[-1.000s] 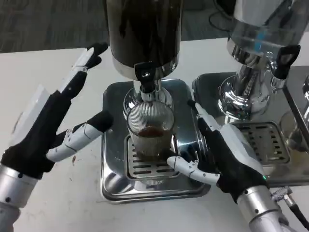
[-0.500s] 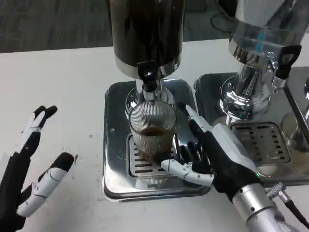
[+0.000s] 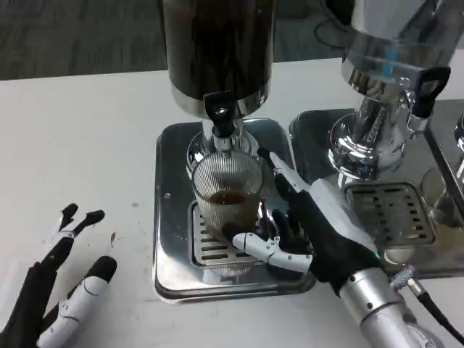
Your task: Grasp the cup under the faucet to collect the drink, then remove the cup.
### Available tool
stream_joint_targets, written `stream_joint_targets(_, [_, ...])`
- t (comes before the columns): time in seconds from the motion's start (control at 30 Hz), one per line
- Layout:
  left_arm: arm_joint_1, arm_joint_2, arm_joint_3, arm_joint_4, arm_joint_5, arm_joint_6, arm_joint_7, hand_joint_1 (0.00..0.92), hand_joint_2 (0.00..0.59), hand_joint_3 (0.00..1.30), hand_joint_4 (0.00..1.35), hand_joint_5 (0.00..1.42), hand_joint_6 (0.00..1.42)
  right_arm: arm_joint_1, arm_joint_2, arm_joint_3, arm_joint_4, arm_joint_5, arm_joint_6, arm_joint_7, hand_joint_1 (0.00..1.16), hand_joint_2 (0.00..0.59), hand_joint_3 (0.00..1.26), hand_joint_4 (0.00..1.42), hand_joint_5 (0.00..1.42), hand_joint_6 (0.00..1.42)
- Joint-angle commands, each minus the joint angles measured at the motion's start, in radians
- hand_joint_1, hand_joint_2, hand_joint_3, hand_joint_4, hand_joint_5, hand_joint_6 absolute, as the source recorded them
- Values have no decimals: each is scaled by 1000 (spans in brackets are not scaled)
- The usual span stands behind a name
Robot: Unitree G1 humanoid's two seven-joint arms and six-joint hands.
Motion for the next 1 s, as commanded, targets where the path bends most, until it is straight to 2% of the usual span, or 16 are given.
stream_joint_targets(0.03, [10, 12, 0, 24, -12, 1, 0, 0, 156, 212, 0, 45, 0, -25, 32, 2, 64, 17, -26, -27, 458, 178, 0, 0, 0, 1])
stream_joint_targets(0.13, [9, 22, 7, 31, -24, -4, -5, 0, 156, 231, 0, 46, 0, -33, 46, 4, 90, 25, -50, -41, 458, 179, 0, 0, 0, 2])
stream_joint_targets(0.43, [0, 47, 10, 81, -67, -27, -21, 0, 167, 263, 0, 66, 0, -54, 87, 8, 161, 21, -67, -88, 486, 194, 0, 0, 0, 42])
stream_joint_targets(0.57, [-12, 53, 8, 98, -71, -35, -36, 0, 170, 285, 0, 78, 0, -61, 93, 10, 197, 11, -90, -120, 493, 195, 0, 0, 0, 56])
stream_joint_targets(0.63, [-18, 52, 6, 110, -75, -39, -41, 0, 170, 287, 0, 82, 0, -69, 86, 23, 216, -19, -106, -150, 491, 197, 0, 0, 0, 57])
stream_joint_targets(0.9, [-34, 48, -12, 119, -80, -38, -52, 0, 170, 324, 0, 105, 0, -93, 108, 12, 296, 23, -146, -177, 492, 196, 0, 0, 0, 100])
stream_joint_targets(1.0, [-33, 47, -10, 121, -91, -36, -52, 0, 170, 329, 0, 106, 0, -110, 129, 9, 337, 50, -167, -176, 495, 195, 0, 0, 0, 115])
